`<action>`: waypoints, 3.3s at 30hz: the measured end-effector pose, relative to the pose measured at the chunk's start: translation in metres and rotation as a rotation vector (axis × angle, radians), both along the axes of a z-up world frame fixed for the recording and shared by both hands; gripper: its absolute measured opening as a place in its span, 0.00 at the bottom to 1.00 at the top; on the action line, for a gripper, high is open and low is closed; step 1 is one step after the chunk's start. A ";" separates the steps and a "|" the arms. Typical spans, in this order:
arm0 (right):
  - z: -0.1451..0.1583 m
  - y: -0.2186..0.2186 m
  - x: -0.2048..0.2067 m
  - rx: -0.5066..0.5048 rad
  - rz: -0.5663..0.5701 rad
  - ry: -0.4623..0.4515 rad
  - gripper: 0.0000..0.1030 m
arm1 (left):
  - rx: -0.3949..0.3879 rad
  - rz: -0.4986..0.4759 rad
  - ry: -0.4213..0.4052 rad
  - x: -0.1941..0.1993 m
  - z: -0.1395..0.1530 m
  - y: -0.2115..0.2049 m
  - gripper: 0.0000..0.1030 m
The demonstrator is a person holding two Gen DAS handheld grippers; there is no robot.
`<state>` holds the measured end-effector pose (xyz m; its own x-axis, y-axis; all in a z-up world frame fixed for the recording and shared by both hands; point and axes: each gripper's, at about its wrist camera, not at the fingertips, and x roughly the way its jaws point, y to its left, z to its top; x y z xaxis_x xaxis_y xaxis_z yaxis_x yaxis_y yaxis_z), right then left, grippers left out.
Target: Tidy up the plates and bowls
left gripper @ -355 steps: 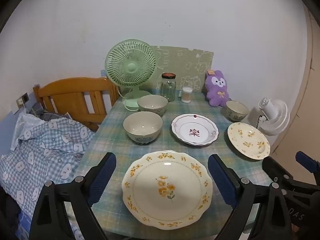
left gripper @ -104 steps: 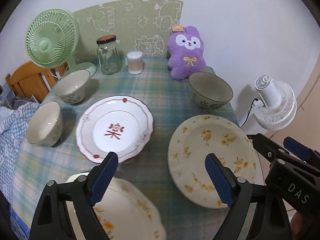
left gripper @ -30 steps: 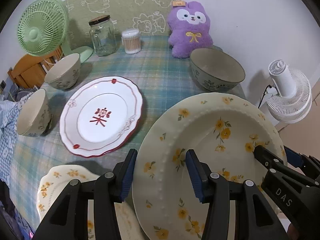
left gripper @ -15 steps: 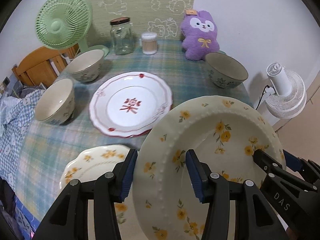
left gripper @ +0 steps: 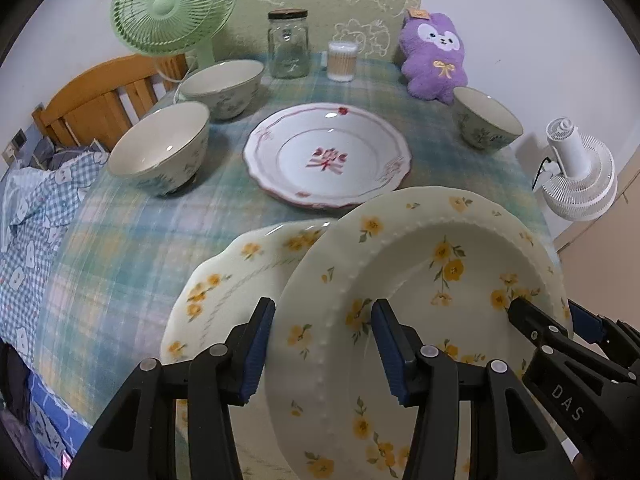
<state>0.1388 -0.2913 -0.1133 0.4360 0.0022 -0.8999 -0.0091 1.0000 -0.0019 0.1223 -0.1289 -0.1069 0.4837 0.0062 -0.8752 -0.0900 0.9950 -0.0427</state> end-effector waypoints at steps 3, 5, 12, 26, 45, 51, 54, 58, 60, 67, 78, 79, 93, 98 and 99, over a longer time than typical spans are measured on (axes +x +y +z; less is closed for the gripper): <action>-0.006 0.012 -0.008 -0.001 0.000 0.011 0.55 | -0.001 0.003 0.010 -0.006 -0.007 0.011 0.49; -0.010 0.021 -0.013 -0.011 0.000 0.010 0.54 | 0.003 0.001 0.016 -0.009 -0.011 0.018 0.49; -0.012 0.037 -0.014 -0.026 -0.002 -0.006 0.54 | -0.009 0.002 0.030 -0.012 -0.022 0.034 0.49; -0.029 0.057 -0.006 -0.030 0.012 0.042 0.52 | -0.008 0.021 0.068 -0.005 -0.039 0.054 0.50; -0.038 0.062 0.001 -0.003 0.010 0.058 0.54 | 0.055 -0.003 0.086 -0.001 -0.038 0.049 0.63; -0.039 0.064 0.004 0.003 -0.001 0.055 0.55 | 0.109 -0.028 0.082 -0.004 -0.040 0.043 0.66; -0.040 0.065 0.004 0.002 -0.006 0.055 0.56 | 0.123 -0.021 0.074 -0.004 -0.041 0.041 0.67; -0.040 0.066 0.005 -0.001 -0.009 0.058 0.56 | 0.178 -0.007 0.064 -0.003 -0.042 0.035 0.69; -0.036 0.072 0.004 -0.010 0.014 0.047 0.56 | 0.206 -0.006 0.063 0.000 -0.044 0.032 0.72; -0.040 0.073 0.009 -0.003 0.007 0.057 0.56 | 0.169 0.004 0.066 -0.002 -0.039 0.039 0.75; -0.035 0.082 0.025 0.040 0.031 0.064 0.58 | 0.066 0.004 0.041 -0.001 -0.025 0.057 0.79; -0.031 0.084 0.024 0.039 0.040 0.050 0.58 | 0.058 0.001 0.032 -0.001 -0.021 0.058 0.79; 0.051 0.095 0.019 0.031 -0.008 -0.107 0.72 | 0.003 -0.068 -0.104 0.011 0.044 0.071 0.79; 0.071 0.095 0.028 0.043 -0.005 -0.141 0.72 | 0.003 -0.074 -0.128 0.024 0.057 0.067 0.78; 0.074 0.095 0.030 0.044 -0.003 -0.149 0.72 | 0.003 -0.071 -0.133 0.027 0.059 0.066 0.78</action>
